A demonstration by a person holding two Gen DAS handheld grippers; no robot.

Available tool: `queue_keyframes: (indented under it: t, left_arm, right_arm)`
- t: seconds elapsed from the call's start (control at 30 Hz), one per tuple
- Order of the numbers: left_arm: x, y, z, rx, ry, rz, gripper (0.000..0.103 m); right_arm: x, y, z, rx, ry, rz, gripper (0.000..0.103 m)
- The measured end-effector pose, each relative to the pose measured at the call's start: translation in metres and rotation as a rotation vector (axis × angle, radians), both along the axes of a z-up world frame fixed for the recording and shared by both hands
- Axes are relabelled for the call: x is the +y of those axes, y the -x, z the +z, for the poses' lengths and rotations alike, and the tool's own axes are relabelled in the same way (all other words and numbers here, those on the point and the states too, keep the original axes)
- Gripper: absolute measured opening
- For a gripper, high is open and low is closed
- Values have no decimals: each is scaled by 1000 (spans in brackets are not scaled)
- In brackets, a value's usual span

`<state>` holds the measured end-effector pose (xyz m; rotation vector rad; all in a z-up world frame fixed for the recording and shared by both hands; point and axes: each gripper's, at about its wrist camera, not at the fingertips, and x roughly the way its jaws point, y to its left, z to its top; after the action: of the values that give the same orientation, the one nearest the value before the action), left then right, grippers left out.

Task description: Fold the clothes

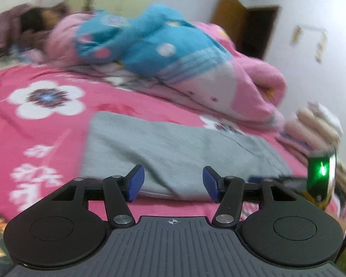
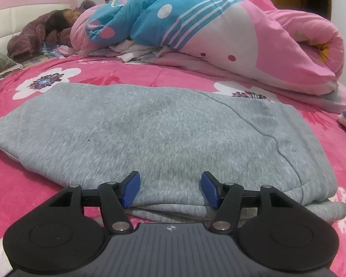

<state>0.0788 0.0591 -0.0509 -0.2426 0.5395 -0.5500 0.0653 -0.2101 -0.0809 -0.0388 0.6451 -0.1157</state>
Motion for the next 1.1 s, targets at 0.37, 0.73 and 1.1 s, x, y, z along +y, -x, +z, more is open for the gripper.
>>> queue_keyframes:
  t: [0.37, 0.73, 1.1]
  left_arm:
    - [54, -94, -8, 407, 80, 124, 58]
    - [48, -112, -45, 578, 202, 162, 59]
    - [30, -121, -37, 558, 155, 250, 18]
  right_arm:
    - [-9, 8, -6, -58, -34, 42, 63]
    - [-18, 14, -9, -103, -100, 63, 66]
    - [-21, 16, -10, -122, -127, 67, 67]
